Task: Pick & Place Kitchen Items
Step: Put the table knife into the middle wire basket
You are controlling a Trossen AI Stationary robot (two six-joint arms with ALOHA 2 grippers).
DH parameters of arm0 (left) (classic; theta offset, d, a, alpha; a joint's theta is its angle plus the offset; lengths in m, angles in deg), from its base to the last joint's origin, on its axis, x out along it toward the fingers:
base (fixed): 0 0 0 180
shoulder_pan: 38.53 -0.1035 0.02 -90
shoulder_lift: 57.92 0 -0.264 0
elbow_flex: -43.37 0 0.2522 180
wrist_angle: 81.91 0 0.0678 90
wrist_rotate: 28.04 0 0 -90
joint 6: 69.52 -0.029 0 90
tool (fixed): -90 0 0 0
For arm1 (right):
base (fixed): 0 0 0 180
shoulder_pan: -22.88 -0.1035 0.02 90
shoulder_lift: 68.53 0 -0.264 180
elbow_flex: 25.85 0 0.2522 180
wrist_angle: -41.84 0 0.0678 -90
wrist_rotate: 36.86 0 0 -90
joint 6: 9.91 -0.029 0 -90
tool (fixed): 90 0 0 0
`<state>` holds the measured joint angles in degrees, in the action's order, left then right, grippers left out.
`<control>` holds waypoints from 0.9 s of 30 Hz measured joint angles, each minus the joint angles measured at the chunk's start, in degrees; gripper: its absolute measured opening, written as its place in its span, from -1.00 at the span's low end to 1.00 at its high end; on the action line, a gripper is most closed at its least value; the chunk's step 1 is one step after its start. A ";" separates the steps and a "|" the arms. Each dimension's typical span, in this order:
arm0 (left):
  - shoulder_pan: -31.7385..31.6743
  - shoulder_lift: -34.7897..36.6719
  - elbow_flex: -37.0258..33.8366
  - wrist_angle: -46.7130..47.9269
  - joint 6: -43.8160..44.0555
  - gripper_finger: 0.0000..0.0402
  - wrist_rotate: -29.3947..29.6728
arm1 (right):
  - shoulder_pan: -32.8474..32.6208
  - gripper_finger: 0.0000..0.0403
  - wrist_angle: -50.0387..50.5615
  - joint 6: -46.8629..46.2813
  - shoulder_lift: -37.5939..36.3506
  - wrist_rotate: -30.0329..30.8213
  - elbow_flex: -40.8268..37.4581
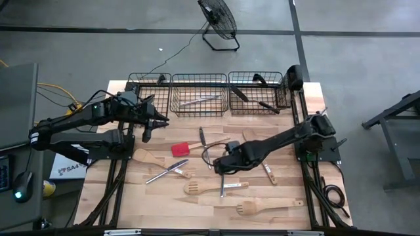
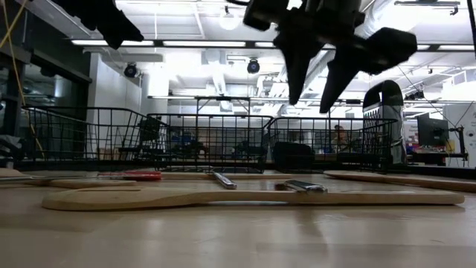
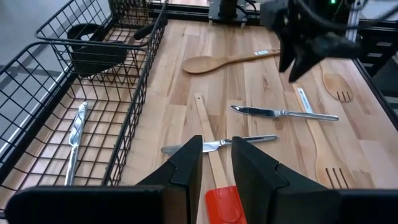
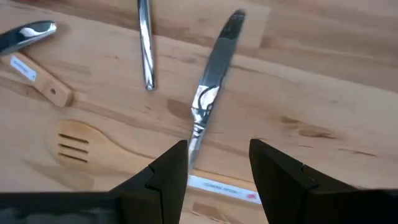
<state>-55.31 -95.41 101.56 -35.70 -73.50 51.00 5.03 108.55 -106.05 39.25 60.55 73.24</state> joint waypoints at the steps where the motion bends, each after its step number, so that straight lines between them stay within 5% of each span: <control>1: 0.00 0.00 0.00 0.00 0.00 -0.57 0.00 | -0.24 -0.19 -0.81 -0.56 0.77 0.07 -0.01; 27: -0.07 0.00 0.00 0.17 -0.21 -0.57 0.76 | -1.68 -0.19 -11.45 -5.76 12.26 -3.69 0.01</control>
<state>-55.37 -95.41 101.56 -35.53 -73.72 51.76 3.35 97.10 -111.81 51.51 56.86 73.26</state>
